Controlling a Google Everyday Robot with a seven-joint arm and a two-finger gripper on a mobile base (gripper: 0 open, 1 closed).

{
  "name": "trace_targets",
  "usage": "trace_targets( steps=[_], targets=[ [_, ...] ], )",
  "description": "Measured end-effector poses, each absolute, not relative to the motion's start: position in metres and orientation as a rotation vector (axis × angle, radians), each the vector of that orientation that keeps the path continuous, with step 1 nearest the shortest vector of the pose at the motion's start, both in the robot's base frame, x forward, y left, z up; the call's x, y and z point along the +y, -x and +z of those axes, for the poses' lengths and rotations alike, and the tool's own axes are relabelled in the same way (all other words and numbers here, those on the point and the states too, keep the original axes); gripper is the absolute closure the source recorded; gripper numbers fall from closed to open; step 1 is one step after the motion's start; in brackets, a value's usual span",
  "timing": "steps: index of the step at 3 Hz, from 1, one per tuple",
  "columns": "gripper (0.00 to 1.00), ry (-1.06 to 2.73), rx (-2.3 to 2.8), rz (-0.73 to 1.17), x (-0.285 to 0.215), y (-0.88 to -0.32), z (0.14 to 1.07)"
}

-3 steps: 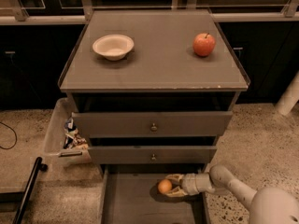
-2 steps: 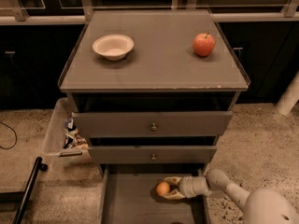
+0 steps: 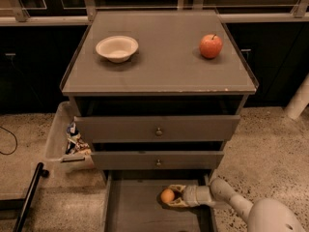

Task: Place orange into bottom drawer

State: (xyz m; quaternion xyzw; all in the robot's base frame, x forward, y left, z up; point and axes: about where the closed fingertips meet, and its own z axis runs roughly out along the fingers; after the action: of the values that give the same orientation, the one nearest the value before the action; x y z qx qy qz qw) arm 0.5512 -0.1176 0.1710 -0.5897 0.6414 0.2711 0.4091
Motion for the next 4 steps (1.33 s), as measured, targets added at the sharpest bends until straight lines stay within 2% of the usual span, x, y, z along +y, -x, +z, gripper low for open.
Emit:
trace_targets(
  steps=[2, 4],
  targets=[
    [1.00, 1.532, 1.632, 0.579, -0.115, -0.558, 0.143],
    [0.58, 1.532, 1.632, 0.579, -0.115, -0.558, 0.143]
  ],
)
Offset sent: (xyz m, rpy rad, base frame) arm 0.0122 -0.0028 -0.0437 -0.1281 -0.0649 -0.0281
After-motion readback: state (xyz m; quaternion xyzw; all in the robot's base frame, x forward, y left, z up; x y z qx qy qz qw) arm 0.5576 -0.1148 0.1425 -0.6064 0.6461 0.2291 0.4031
